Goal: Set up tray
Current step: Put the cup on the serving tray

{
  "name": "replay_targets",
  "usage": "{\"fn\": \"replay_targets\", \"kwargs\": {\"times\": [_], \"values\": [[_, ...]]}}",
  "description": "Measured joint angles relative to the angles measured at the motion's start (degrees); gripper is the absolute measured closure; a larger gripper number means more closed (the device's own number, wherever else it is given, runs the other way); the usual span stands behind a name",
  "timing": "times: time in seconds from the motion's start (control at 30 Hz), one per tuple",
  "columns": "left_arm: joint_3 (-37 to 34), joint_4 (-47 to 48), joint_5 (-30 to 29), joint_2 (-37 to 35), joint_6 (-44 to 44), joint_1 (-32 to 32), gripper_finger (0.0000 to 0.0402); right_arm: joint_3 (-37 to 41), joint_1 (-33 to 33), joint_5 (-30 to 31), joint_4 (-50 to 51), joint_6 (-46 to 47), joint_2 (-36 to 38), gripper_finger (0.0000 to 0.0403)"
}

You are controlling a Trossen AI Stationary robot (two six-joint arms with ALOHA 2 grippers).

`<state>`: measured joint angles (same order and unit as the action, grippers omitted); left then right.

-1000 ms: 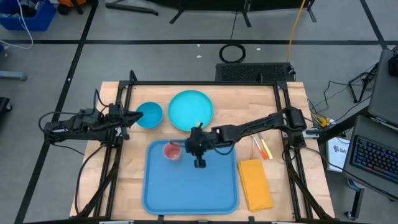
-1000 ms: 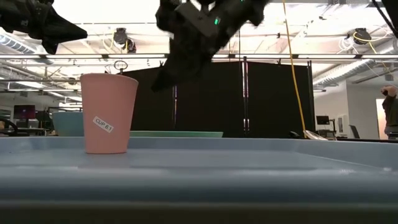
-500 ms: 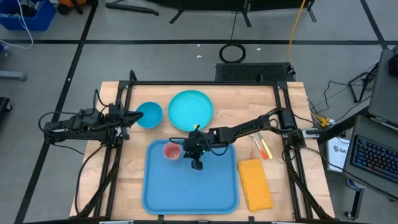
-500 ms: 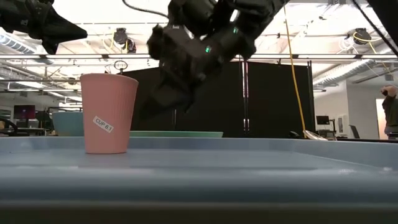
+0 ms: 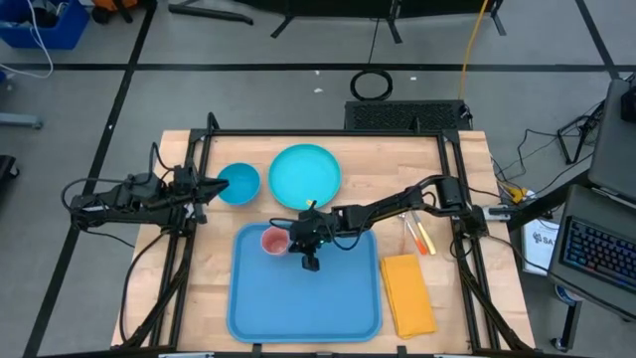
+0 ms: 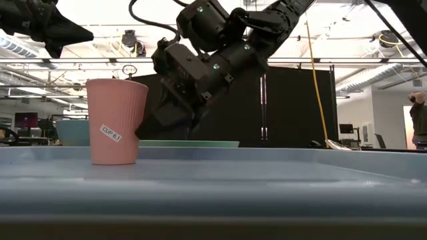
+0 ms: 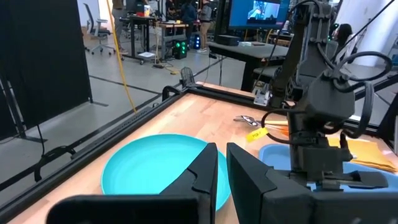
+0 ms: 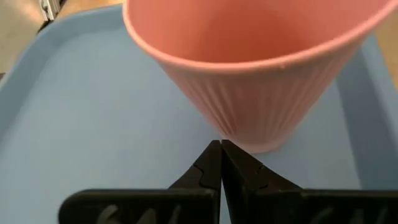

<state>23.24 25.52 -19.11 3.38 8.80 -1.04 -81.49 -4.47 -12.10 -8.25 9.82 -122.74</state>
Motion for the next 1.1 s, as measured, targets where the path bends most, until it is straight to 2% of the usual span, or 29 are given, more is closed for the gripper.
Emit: {"fn": "replay_targets", "kwargs": {"times": [0.63,0.8,1.1], "values": [[0.00,0.00,0.04,-0.02,0.02,0.00,0.0366,-0.07,0.42,0.02,-4.43,-0.83,-0.11,0.0403],[-0.01,0.02,-0.27,-0.02,0.02,-0.07,0.0366,-0.33,0.78,-3.12,-11.08,0.11,-4.20,0.0403],[-0.20,0.22,-0.02,-0.02,0.33,-0.28,0.0366,-0.63,1.14,-2.68,-13.47,0.72,-6.56,0.0403]]}}
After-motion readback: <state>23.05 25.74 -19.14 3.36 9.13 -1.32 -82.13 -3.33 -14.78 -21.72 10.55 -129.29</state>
